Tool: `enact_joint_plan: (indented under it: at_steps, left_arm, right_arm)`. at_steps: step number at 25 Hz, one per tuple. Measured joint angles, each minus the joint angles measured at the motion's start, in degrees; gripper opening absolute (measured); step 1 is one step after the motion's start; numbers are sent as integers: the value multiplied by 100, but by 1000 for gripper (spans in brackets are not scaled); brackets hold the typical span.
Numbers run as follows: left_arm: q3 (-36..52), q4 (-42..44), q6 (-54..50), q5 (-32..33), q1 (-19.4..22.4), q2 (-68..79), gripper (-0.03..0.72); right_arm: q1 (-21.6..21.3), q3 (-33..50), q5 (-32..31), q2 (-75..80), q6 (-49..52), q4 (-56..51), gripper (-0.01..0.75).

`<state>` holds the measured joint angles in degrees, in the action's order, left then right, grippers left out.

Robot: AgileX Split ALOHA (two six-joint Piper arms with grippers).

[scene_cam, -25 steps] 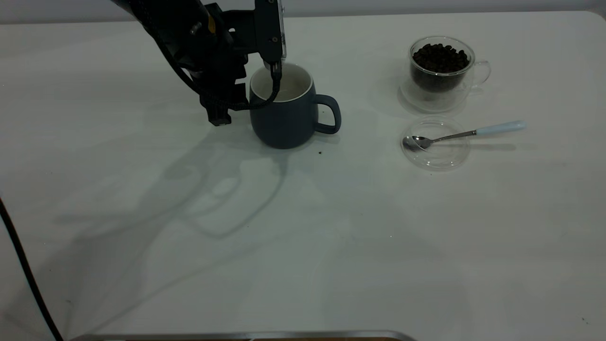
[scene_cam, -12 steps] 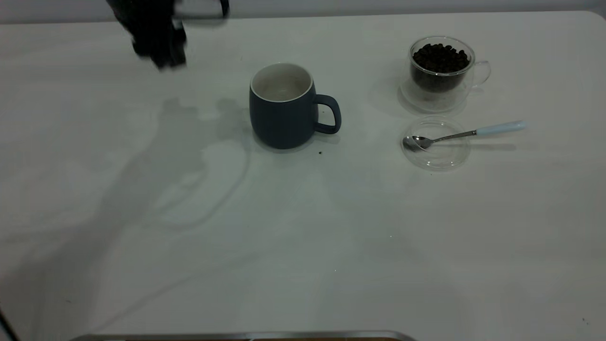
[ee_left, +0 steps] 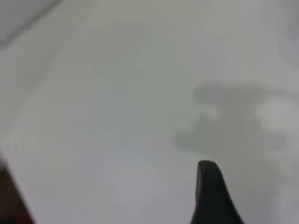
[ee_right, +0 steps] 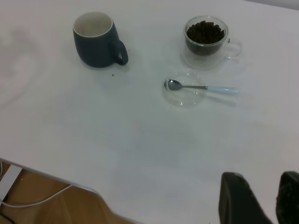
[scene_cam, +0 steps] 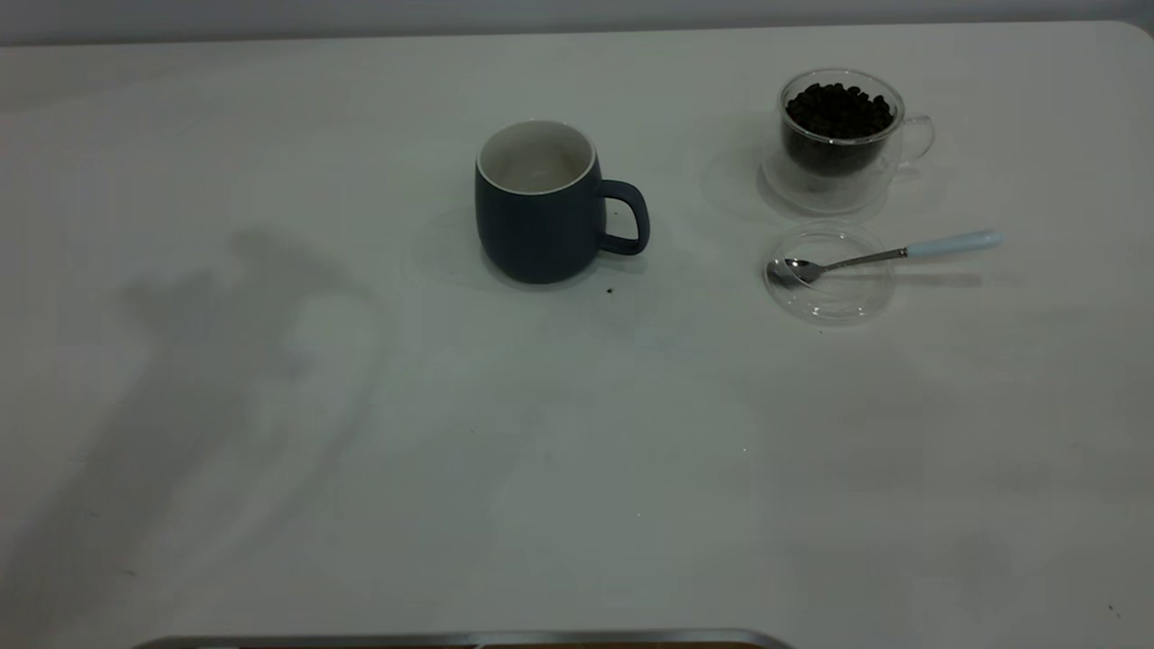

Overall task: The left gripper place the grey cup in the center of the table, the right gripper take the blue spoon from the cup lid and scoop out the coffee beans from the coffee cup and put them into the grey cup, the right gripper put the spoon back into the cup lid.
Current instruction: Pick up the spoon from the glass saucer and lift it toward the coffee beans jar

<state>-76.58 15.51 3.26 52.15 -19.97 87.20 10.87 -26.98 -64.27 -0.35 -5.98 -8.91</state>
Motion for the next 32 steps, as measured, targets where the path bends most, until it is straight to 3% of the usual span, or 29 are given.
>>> enact_joint_plan:
  at_steps: [4,5,13,25,32]
  left_arm:
    - [5,-12,-224,1402,0,-1221,515]
    - [19,-47,-247,1466,0,-1517,515]
    - [438,-231,-609,1466,0,-3479,514]
    - [3753,-1109,-921,1428,0,-5790,514]
    - [4755,-1651,-921,1095,0,-6562,514]
  right_arm:
    - [0,0,0,0,0,0,242]
    - [0,0,0,0,0,0,242]
    - [0,0,0,0,0,0,242]
    - [0,0,0,0,0,0,242]
    - [0,0,0,0,0,0,242]
